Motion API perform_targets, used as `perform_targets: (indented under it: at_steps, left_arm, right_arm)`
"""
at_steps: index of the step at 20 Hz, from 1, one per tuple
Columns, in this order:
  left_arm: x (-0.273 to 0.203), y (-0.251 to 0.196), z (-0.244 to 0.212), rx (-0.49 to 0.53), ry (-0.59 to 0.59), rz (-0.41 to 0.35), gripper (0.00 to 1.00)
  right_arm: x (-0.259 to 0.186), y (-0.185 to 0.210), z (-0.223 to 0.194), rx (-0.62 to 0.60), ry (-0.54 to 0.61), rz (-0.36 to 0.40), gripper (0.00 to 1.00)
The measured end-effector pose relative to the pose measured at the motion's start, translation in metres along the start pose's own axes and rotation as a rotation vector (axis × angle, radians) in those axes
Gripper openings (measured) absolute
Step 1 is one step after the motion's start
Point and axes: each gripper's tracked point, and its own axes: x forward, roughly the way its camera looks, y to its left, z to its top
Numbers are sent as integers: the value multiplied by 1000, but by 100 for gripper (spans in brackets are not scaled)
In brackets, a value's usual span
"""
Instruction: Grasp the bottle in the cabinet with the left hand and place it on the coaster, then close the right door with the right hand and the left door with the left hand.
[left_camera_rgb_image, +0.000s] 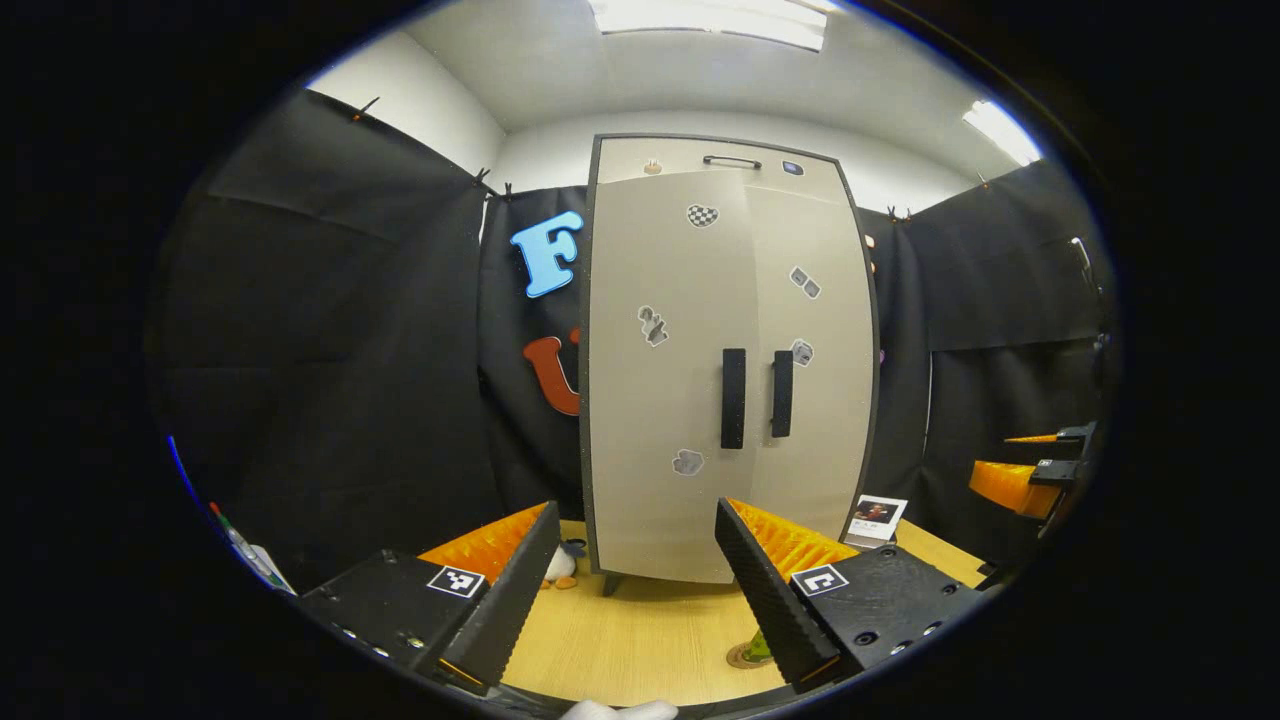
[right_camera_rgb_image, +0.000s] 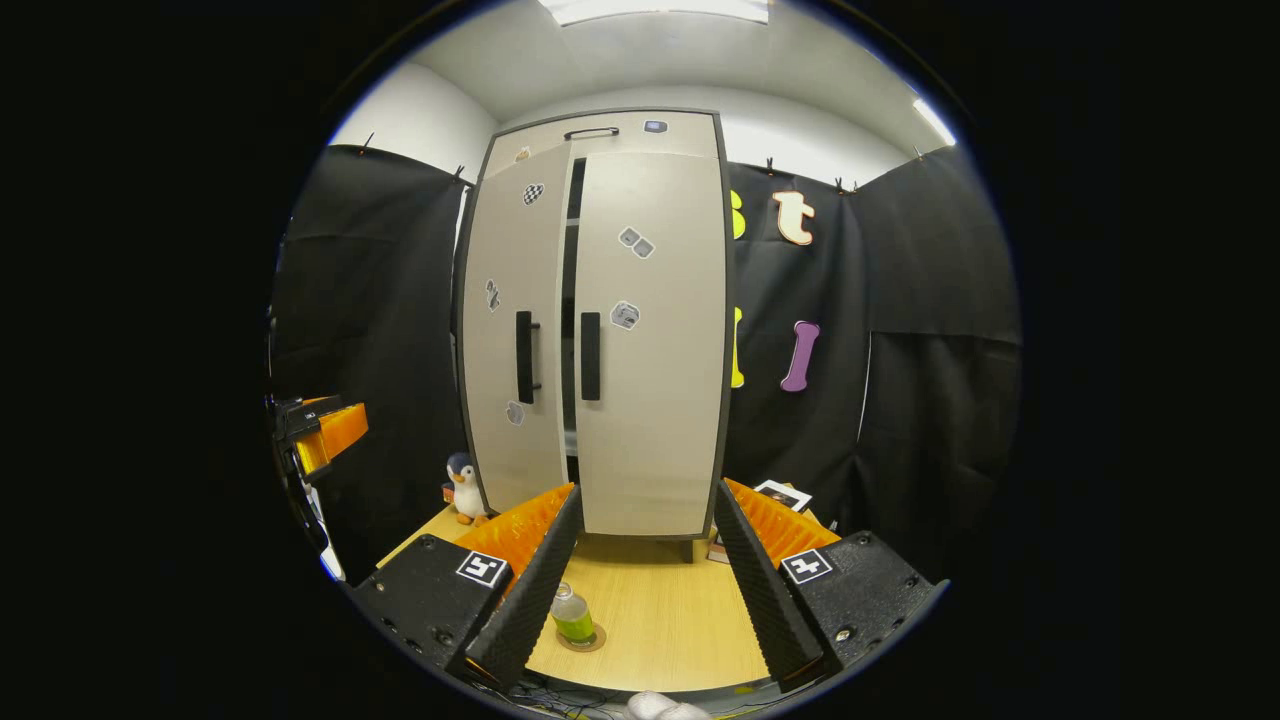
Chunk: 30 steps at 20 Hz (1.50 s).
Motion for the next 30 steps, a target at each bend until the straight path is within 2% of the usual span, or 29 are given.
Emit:
perform_targets:
  at_steps: [21,30]
  left_arm:
    - [-18,-3,31,18,-45,30,95]
    - [-3,-11,37,31,-35,20,95]
  right_arm:
    - [-19,13,27,-28,-39,48,82]
    - [-15,-2,28,-20,-22,20,82]
